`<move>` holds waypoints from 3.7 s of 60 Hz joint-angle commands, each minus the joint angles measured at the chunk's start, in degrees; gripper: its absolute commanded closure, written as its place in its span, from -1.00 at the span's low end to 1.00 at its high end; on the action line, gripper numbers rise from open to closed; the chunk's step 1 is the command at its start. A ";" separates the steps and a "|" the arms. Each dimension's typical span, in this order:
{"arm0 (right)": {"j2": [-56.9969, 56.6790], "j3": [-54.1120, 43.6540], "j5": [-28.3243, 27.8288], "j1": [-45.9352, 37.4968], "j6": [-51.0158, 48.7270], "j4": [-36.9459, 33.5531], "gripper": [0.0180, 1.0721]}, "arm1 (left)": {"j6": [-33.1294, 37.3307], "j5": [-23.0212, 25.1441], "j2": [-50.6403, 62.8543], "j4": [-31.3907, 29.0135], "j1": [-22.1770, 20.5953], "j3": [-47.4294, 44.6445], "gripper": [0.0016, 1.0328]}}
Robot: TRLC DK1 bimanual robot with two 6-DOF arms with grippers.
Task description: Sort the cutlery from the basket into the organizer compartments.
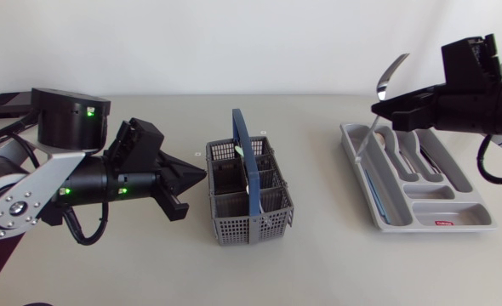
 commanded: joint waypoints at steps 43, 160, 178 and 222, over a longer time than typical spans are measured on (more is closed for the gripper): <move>44.44 31.74 8.93 -24.88 -14.85 -9.28 0.83 | -0.71 0.16 -3.13 -0.93 -0.76 -2.11 0.81; 21.85 -3.41 11.83 8.26 -7.38 4.16 0.67 | -5.46 -1.68 25.61 14.10 11.45 10.37 0.81; 19.92 -6.58 5.42 16.78 -3.52 3.46 0.81 | -9.77 0.87 36.33 13.48 11.63 18.98 0.83; 14.82 -8.60 4.98 32.78 2.37 -2.96 0.81 | -12.32 4.65 44.06 9.62 5.65 30.49 0.85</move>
